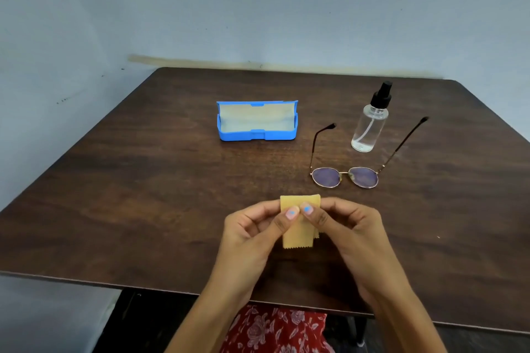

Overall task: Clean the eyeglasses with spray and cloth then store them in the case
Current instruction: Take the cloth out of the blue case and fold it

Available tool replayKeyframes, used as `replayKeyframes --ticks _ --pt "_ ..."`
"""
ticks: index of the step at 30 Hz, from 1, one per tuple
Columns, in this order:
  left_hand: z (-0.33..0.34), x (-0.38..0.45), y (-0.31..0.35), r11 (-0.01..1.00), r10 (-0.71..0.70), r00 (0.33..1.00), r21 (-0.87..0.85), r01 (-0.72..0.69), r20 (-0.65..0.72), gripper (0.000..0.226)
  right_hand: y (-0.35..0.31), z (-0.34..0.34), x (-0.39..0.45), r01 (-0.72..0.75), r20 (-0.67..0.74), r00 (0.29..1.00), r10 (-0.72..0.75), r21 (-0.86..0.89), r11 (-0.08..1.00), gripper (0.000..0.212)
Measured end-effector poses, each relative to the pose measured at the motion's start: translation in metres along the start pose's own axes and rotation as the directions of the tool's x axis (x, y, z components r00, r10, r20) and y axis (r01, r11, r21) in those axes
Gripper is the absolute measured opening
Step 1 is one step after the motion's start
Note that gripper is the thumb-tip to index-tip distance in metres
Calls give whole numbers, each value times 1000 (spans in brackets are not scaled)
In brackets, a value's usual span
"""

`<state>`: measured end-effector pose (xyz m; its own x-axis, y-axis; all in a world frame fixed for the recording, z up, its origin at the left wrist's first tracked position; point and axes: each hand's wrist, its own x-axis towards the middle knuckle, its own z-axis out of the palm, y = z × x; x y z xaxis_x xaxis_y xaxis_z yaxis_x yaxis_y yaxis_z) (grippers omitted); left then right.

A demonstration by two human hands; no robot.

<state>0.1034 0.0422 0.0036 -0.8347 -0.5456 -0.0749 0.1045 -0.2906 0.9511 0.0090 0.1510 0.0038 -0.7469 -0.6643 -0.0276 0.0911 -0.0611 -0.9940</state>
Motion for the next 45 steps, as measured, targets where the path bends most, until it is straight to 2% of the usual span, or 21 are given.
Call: replayKeyframes --ticks 4,8,12,18,27,32,36,39,42,45 --pt "-1 3 0 995 -62 997 -82 65 39 26 -2 -3 0 -35 9 999 35 11 999 21" --pt "-6 6 -2 993 -100 994 -51 103 48 31 -3 -4 2 -48 43 998 49 -14 999 21" --pt "-8 8 -3 991 -132 990 -27 133 43 34 3 -2 3 -5 7 1000 5 -106 994 21" --pt "-5 7 -5 994 -103 995 -27 102 -17 29 8 2 3 38 -25 999 -43 -173 984 16" --pt "-1 6 -5 996 -80 996 27 81 -38 27 5 2 2 39 -69 996 -50 -161 986 21" --pt "-5 6 -6 998 -68 997 4 68 -27 31 3 -2 2 -41 -5 999 40 -113 993 19" --pt "-9 6 -7 999 -47 999 27 47 -17 32 1 -7 4 -88 12 996 89 -72 994 30" --pt "-10 5 -7 998 -21 999 52 23 -44 28 1 -10 6 -152 -5 988 152 -9 988 54" --pt "-10 3 -8 997 -3 998 75 7 -57 39 1 -14 7 -202 29 979 202 -6 979 69" --pt "-9 0 -9 989 30 998 145 -22 -50 54 0 -15 8 -236 44 971 236 -3 972 68"
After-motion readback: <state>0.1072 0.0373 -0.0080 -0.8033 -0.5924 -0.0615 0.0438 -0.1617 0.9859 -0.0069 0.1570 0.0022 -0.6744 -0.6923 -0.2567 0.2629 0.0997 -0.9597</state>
